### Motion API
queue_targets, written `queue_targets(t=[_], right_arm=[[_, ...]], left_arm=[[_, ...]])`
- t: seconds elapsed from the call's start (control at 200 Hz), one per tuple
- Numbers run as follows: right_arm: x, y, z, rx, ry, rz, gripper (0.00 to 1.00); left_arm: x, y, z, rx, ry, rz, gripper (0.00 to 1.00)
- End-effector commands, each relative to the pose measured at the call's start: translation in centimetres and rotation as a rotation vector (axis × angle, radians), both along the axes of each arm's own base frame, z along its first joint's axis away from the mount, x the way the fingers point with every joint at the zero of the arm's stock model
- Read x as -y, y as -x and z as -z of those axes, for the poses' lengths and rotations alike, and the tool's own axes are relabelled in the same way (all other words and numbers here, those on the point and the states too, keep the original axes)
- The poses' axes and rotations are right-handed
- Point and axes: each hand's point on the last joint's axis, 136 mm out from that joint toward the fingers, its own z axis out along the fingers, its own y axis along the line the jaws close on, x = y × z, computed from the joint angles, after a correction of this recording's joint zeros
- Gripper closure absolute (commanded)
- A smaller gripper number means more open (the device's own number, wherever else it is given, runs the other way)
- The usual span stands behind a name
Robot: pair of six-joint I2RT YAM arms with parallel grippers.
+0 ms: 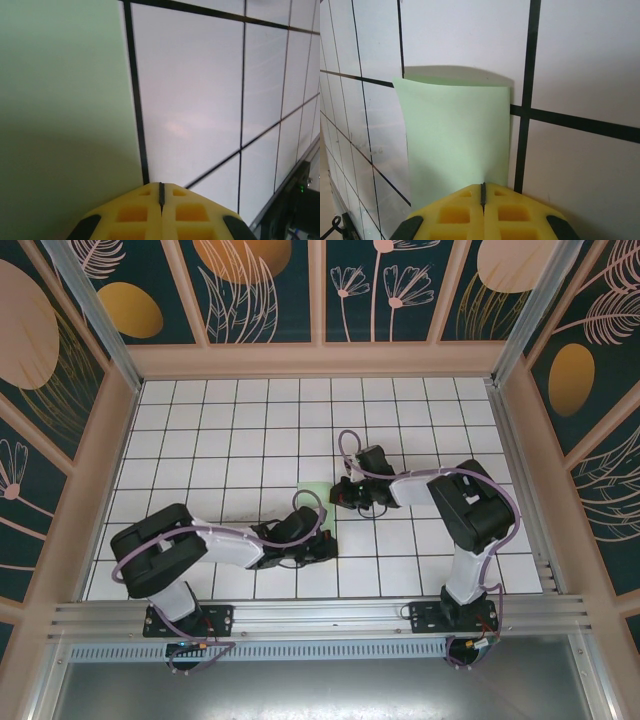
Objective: Fold a paper plane with a square sheet of paper (pick it up from the middle)
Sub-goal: Fold the square sheet of paper in half at the center of the table, then fold the triangle a second time at the center of the table.
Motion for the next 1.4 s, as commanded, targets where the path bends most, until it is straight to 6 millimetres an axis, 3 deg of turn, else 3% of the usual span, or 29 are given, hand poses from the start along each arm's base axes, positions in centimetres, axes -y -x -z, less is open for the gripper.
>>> queue_targets(t=[0.0,0.125,0.315,0.61,0.751,0.816,1.016,1.111,1.246,1.391], right_arm=[[2.2,3.2,3.5,-0.123,0.112,0.028,1.0],[1.7,3.1,2.1,-0.099,0.084,0.013,1.0],[0.7,1.8,0.3,-0.054,0.057,-0.021,1.0],[-0.4,-0.1,-1.4,0.015,0.021,-0.04,1.0],[0.2,-1.8,-0.1,0.021,0.071,-0.005,1.0],[1.7,-3.4,0.6,0.015,0.086,0.04,1.0],[3.4,-6.0,2.1,0.028,0.158,0.083,1.0],[4.0,-7.7,1.8,0.054,0.181,0.107,1.0],[3.8,-10.0,-0.8,0.119,0.164,0.122,1.0],[3.3,-9.9,-3.8,0.165,0.129,0.124,1.0]], left_arm=[[-0.5,-1.4,-2.5,0.082,-0.03,-0.022,1.0],[-1.6,-3.5,-2.8,0.113,-0.067,-0.093,1.0],[-3.2,-5.6,0.2,0.075,-0.175,-0.145,1.0],[-4.1,-4.2,2.7,0.01,-0.238,-0.114,1.0],[-4.3,-3.1,3.8,-0.043,-0.245,-0.095,1.0],[-5.0,-2.6,5.2,-0.076,-0.285,-0.092,1.0],[-5.2,-2.3,5.3,-0.084,-0.285,-0.09,1.0],[-5.1,-2.1,5.4,-0.088,-0.28,-0.081,1.0],[-4.6,-2.3,5.1,-0.079,-0.26,-0.07,1.0],[-3.2,-3.7,3.1,-0.018,-0.222,-0.054,1.0]])
